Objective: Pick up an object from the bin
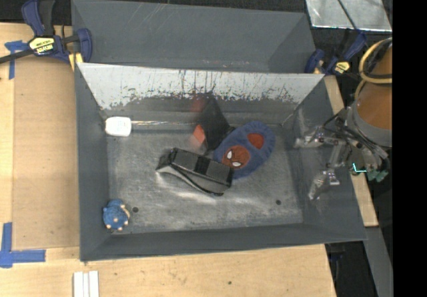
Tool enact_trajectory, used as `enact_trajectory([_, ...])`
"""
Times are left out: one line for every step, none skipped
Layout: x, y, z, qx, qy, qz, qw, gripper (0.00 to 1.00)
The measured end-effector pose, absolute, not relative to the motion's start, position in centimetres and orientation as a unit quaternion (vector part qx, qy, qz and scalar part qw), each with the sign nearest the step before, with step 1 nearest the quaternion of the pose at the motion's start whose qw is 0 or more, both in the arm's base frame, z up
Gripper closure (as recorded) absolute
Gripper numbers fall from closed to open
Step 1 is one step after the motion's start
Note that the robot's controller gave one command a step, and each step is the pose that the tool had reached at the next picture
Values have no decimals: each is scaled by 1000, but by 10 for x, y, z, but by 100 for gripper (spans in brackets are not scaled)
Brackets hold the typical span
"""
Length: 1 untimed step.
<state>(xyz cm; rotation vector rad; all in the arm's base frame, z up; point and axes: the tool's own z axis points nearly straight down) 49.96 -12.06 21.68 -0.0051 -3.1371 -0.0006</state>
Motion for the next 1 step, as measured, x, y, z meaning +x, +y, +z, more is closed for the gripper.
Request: enact_trajectory([594,-71,77,161,-987,3,-6,0])
